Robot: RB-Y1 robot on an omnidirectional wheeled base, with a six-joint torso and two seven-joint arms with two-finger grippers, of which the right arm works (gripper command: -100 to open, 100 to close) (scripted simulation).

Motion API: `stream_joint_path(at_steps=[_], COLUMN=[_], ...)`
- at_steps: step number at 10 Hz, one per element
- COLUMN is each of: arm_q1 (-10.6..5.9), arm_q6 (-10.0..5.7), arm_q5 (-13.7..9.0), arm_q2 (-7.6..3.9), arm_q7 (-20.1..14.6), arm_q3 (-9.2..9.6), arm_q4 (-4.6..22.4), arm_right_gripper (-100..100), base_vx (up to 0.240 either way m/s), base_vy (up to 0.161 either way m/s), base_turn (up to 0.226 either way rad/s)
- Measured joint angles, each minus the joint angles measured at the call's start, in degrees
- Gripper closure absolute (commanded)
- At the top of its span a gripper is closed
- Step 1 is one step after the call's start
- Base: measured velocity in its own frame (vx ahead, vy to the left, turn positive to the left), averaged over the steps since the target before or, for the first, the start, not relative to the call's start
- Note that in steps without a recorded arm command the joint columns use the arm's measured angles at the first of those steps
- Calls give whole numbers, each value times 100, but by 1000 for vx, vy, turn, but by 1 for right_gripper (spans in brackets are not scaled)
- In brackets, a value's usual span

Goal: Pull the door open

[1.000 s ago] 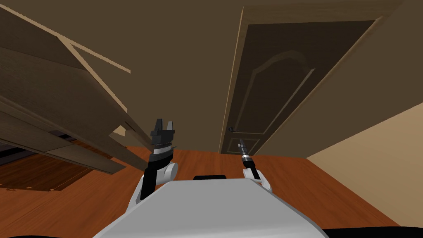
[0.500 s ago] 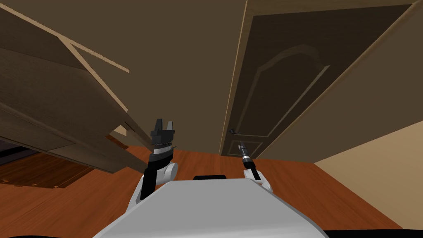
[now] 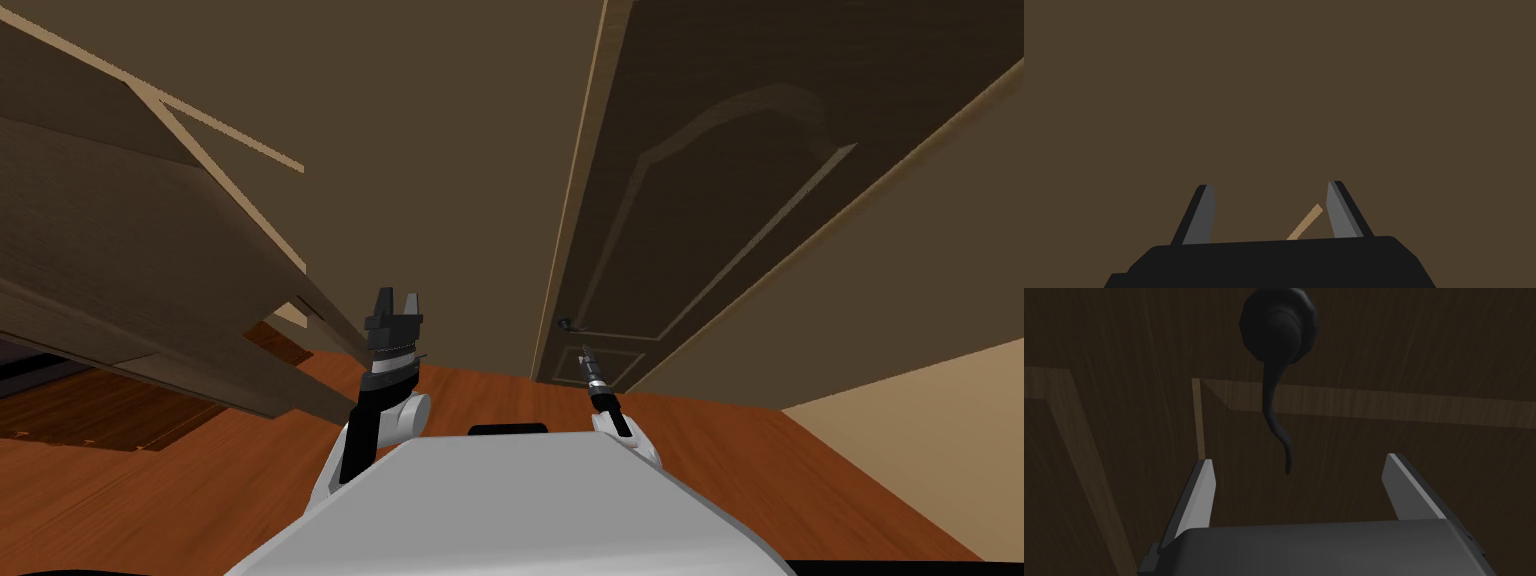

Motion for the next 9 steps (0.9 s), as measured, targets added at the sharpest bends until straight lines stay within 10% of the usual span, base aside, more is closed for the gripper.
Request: stream_joint_path(at_steps=[8,9], arm_q1=[-68,-77], arm_q6=[-379,-410], arm_q5=[-251,-255], arm_q2=[-482,-494], arm_q7=[-323,-341], arm_q3=[-402,-408], arm_q4=[751,779], arm_right_gripper=[-100,100], base_vx=[178,-7], base_vy=[9,0], base_turn=[139,-15])
